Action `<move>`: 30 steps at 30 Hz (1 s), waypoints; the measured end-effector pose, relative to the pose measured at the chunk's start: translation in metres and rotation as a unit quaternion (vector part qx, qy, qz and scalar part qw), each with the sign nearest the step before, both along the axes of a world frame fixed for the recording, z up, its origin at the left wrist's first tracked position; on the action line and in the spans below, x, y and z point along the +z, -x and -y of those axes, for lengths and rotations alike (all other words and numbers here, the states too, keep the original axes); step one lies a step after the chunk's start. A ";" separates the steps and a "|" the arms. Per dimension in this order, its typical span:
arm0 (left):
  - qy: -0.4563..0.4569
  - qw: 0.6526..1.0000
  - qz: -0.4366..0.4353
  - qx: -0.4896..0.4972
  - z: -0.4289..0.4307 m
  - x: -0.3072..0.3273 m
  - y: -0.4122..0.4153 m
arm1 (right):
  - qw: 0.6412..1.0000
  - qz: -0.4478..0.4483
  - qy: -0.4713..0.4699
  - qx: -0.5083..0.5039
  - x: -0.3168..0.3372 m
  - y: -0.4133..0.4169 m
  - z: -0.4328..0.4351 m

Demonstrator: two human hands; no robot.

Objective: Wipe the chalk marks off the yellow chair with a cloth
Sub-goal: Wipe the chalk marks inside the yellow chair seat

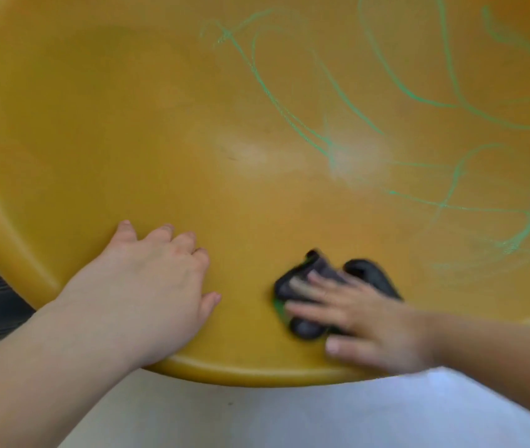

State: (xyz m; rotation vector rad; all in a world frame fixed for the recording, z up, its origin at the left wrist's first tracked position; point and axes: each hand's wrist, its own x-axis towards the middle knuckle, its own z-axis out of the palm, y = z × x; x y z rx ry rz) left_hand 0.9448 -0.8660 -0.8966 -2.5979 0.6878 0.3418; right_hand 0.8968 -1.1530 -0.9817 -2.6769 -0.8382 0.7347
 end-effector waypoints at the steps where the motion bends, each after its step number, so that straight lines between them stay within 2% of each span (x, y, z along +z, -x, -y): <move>1: -0.020 1.000 -0.015 0.001 0.001 0.001 0.000 | 0.997 0.033 0.052 -0.049 -0.008 -0.016 0.021; 2: -0.034 0.999 -0.019 0.003 0.002 0.003 0.000 | 0.987 0.052 0.093 -0.120 -0.015 -0.033 0.038; 4: -0.043 0.999 -0.019 0.001 0.003 0.004 -0.001 | 0.961 0.061 0.114 -0.245 -0.026 -0.061 0.051; 6: -0.053 0.998 -0.033 0.007 0.002 0.002 -0.002 | 0.954 0.058 0.094 -0.278 -0.036 -0.075 0.036; 8: -0.063 0.997 -0.043 0.007 0.003 0.001 -0.002 | 0.968 0.058 0.075 -0.230 -0.035 -0.064 -0.001; 10: -0.067 0.996 -0.050 0.004 0.003 0.002 -0.002 | 0.992 0.045 0.023 -0.117 -0.025 -0.027 -0.035; 13: -0.074 0.996 -0.053 0.003 0.005 0.002 -0.002 | 0.998 -0.032 -0.062 -0.009 0.002 0.022 -0.039; 15: -0.080 0.995 -0.061 0.007 0.006 0.001 -0.003 | 0.999 -0.019 -0.029 -0.019 -0.001 0.018 -0.007; 17: -0.084 0.994 -0.065 0.012 0.007 0.000 -0.004 | 0.992 0.041 0.058 -0.109 -0.016 -0.012 0.031; 19: -0.085 0.994 -0.066 0.019 0.011 -0.001 -0.003 | 0.961 0.077 0.130 -0.232 -0.031 -0.047 0.056; 21: -0.078 0.994 -0.073 0.024 0.020 -0.005 -0.003 | 0.946 0.075 0.142 -0.283 -0.043 -0.070 0.057; 23: -0.064 0.994 -0.089 0.024 0.034 -0.010 -0.003 | 0.952 0.076 0.140 -0.260 -0.047 -0.071 0.036; 26: -0.047 0.993 -0.108 0.009 0.058 -0.018 -0.003 | 0.982 0.072 0.092 -0.151 -0.034 -0.029 0.009; 28: -0.034 0.994 -0.108 0.001 0.075 -0.021 -0.005 | 0.995 0.033 0.039 -0.080 -0.018 0.013 0.011; 30: -0.023 0.994 -0.105 -0.009 0.094 -0.023 -0.009 | 0.997 0.014 0.032 -0.066 -0.006 0.037 0.034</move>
